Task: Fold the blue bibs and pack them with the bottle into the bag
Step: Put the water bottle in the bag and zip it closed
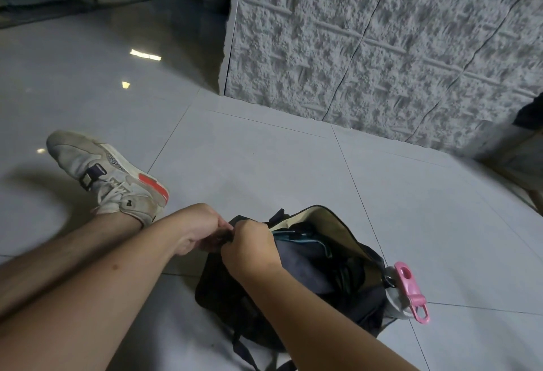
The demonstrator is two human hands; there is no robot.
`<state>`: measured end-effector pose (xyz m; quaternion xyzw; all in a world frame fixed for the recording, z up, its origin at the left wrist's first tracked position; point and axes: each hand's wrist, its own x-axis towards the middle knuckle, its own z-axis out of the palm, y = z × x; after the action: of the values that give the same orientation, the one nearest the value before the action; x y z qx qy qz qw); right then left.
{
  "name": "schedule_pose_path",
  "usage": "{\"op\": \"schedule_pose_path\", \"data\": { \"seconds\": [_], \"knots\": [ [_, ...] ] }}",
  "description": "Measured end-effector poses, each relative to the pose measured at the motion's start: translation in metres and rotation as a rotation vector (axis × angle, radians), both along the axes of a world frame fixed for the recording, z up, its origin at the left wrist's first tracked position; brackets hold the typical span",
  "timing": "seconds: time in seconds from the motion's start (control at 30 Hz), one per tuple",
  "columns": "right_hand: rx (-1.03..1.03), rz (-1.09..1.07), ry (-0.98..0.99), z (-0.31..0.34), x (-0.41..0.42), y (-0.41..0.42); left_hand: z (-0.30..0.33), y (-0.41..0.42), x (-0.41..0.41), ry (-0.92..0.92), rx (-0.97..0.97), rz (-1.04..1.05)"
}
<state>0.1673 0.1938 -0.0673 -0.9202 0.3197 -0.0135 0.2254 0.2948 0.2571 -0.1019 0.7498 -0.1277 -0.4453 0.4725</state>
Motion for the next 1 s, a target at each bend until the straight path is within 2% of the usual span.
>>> {"op": "schedule_pose_path", "data": {
  "seconds": [0.13,0.43,0.77,1.0],
  "knots": [
    [-0.005,0.018,0.037,0.009,0.001,-0.003,-0.002,0.0,0.001,0.004,-0.002,-0.028],
    [-0.028,0.011,0.043,0.014,-0.007,-0.01,0.002,0.002,-0.002,0.041,-0.172,-0.138],
    [0.012,-0.024,0.032,0.046,-0.017,-0.018,0.015,0.002,-0.002,-0.099,-0.153,-0.115],
    [0.096,-0.122,0.038,0.031,-0.021,-0.039,0.018,0.003,-0.001,-0.18,-0.061,-0.136]
  ]
}}
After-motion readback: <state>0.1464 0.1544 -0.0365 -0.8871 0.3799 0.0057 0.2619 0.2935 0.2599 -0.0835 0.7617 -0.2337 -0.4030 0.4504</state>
